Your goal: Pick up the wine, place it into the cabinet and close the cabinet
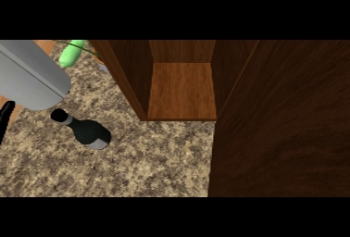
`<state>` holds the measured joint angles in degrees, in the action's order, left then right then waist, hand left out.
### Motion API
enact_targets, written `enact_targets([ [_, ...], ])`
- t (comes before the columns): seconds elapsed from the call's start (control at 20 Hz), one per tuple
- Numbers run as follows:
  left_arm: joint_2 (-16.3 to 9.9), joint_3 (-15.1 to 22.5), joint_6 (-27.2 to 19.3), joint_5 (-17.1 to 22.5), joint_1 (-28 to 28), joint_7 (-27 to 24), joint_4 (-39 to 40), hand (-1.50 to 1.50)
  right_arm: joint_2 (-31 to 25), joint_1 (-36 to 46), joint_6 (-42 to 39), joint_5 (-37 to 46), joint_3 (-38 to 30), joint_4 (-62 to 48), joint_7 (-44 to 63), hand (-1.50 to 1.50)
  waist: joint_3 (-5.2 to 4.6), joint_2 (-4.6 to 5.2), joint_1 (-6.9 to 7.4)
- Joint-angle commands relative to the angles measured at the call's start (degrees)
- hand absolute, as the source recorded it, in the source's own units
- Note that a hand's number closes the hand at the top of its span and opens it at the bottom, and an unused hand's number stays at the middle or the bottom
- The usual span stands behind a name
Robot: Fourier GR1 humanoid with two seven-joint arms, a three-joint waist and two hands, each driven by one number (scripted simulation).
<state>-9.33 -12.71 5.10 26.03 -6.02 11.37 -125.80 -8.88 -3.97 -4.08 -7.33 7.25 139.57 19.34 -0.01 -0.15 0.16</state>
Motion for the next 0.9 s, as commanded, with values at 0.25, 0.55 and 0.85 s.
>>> enact_targets([
  [0.25,-0.73,-0.13,-4.52,0.77,2.76,8.31,-5.07,-1.5,-1.77,10.55,4.78,-3.45,-2.41,10.6,19.48,-1.5,-0.03,0.05,-0.26],
  [0.55,0.77,0.47,-4.96,-0.06,-1.66,11.12,-9.85,-1.5,0.72,18.04,9.63,4.3,3.56,7.26,25.02,-1.5,-0.05,0.01,0.15],
  [0.85,0.46,3.07,-9.29,-5.8,6.98,11.84,-2.93,-1.5,-2.38,20.46,9.44,-1.52,-3.82,12.5,31.42,-1.5,-0.01,0.03,-0.7],
])
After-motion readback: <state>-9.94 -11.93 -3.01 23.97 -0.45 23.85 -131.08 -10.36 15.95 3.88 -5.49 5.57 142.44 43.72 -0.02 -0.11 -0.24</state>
